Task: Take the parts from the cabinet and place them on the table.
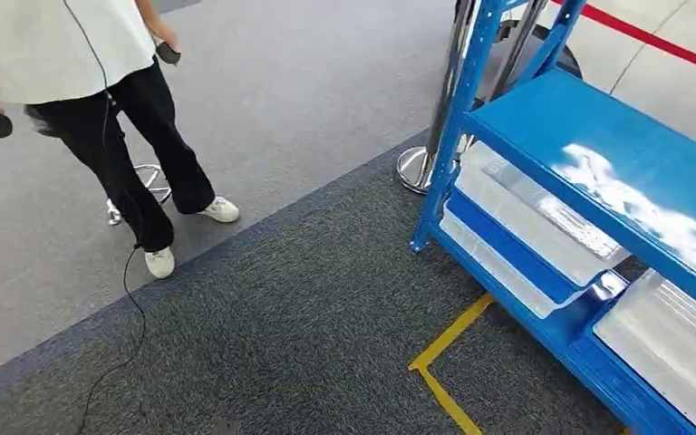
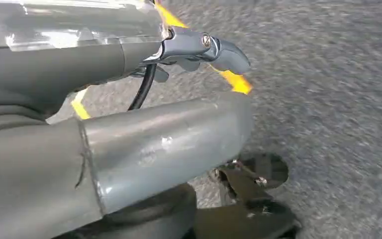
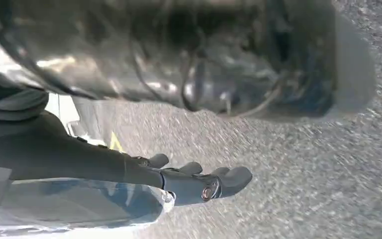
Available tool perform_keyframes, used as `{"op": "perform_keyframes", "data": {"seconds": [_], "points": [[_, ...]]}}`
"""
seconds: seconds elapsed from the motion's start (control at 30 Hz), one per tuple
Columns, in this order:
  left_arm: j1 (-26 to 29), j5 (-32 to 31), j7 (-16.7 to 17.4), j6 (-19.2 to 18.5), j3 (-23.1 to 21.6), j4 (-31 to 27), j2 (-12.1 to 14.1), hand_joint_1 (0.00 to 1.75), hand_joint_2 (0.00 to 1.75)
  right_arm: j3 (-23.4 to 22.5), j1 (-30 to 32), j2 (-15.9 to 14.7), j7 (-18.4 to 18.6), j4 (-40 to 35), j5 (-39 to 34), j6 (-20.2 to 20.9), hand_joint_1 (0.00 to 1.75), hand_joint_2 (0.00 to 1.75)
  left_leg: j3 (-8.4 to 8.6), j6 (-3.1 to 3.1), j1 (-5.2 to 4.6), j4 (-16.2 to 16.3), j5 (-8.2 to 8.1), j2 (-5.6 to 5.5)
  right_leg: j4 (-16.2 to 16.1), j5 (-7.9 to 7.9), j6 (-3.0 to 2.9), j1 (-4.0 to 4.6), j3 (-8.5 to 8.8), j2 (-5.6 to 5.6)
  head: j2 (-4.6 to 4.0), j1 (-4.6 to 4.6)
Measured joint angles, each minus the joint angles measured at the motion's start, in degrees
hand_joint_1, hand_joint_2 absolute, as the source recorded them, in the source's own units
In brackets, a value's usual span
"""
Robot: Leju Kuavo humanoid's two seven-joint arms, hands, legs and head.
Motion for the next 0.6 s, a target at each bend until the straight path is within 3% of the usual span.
{"op": "perform_keyframes", "data": {"seconds": [0.07,0.13,0.17,0.2,0.23,0.27,0.33,0.37,0.43,0.47,0.5,0.53,0.6], "points": [[-0.4,0.0,0.0,0.0,0.0,0.0,0.0,0.0,0.0,0.0,0.1,0.0,0.0,0.0,0.2,0.0,0.0,0.0,-0.19,0.12,-0.44,0.1,-0.02,1.24,0.0,0.29,0.82,-0.52,-0.67,1.36,0.0,0.06],[-0.3,0.0,0.0,0.0,0.0,0.0,0.0,0.0,0.0,0.0,0.5,0.0,0.0,0.0,0.3,0.0,0.0,0.0,0.21,1.12,-0.18,-0.6,0.51,2.74,-0.4,0.74,1.81,-0.56,-0.95,2.91,0.0,0.02],[-0.4,0.0,0.0,0.0,0.0,0.0,0.0,0.0,0.0,0.0,0.5,-0.2,0.0,0.0,0.3,0.0,0.0,0.0,0.52,1.63,-0.08,-1.2,0.89,3.87,0.4,0.16,1.81,-0.65,-1.05,0.74,0.0,0.06],[-0.4,0.0,0.0,0.0,0.0,0.0,0.0,0.0,0.0,0.0,0.5,-0.1,0.0,0.0,0.4,0.0,0.0,0.0,0.67,1.93,-0.07,-1.5,1.0,4.33,2.4,-1.36,1.97,-0.28,-2.09,-2.79,0.0,0.39],[-0.3,-0.1,-0.1,0.0,0.0,0.0,0.0,0.0,0.0,0.0,0.3,-0.1,0.0,0.0,0.4,0.0,0.0,0.0,0.67,1.99,-0.18,-1.6,1.0,5.27,6.4,-3.6,2.18,-0.3,-4.15,-4.41,0.0,0.37],[-0.2,-0.1,0.0,0.0,0.0,0.0,0.0,0.0,0.0,0.0,0.1,-0.2,0.0,0.0,0.4,0.0,0.0,0.0,0.72,2.05,-0.31,-1.6,0.94,6.27,11.0,-5.62,2.39,-0.4,-6.5,-5.16,0.0,0.39],[0.0,-0.1,0.0,0.0,0.0,0.0,0.0,0.0,0.0,0.0,0.1,-0.3,0.0,0.0,0.4,0.0,0.0,0.0,0.76,2.1,-0.36,-1.5,0.68,8.13,16.0,-6.66,2.68,-0.54,-9.18,-5.74,0.0,0.37],[-0.1,-0.1,0.0,0.0,0.0,0.0,0.1,0.0,0.0,-0.1,0.1,-0.3,0.0,0.0,0.4,0.0,0.0,0.0,0.86,2.07,-0.35,-1.5,0.53,8.87,15.1,-5.35,2.75,-0.62,-8.69,-5.96,0.0,0.39],[-0.2,-0.1,0.0,-0.1,0.0,0.0,0.0,0.0,0.0,-0.1,0.3,-0.4,0.0,0.0,0.4,0.0,0.0,0.0,1.36,1.78,-0.34,-1.4,0.12,10.09,7.3,-0.66,2.69,-0.75,-4.52,-6.83,0.0,0.39],[-0.2,-0.1,0.0,-0.1,0.0,0.0,0.0,0.0,0.0,-0.1,0.3,-0.5,0.0,0.0,0.4,0.0,0.0,0.0,1.75,1.51,-0.35,-1.4,-0.17,10.69,2.2,1.49,2.4,-0.66,-1.66,-8.62,0.0,0.39],[-0.2,-0.1,0.0,-0.1,0.0,0.0,0.0,0.0,0.0,-0.1,0.1,-0.5,0.0,0.0,0.5,0.0,0.0,0.0,1.98,1.08,-0.72,-1.3,-0.52,11.27,-0.3,0.53,1.9,0.07,-0.44,-11.54,0.0,0.39],[-0.2,-0.1,0.0,-0.1,0.0,0.0,0.0,0.0,0.0,-0.1,-0.1,-0.5,0.0,0.0,0.5,0.0,0.0,0.0,1.85,0.64,-0.87,-1.3,-0.82,11.74,-0.4,0.78,1.12,0.22,-0.55,-10.47,0.0,0.28],[-0.6,-0.1,0.0,-0.1,0.0,0.0,-0.1,0.0,0.0,-0.1,0.1,-0.5,0.0,0.0,0.5,0.0,0.0,0.0,2.49,0.19,-0.89,-1.4,-1.09,12.86,-0.2,0.47,0.63,0.43,-0.75,-9.28,0.0,0.26]]}}
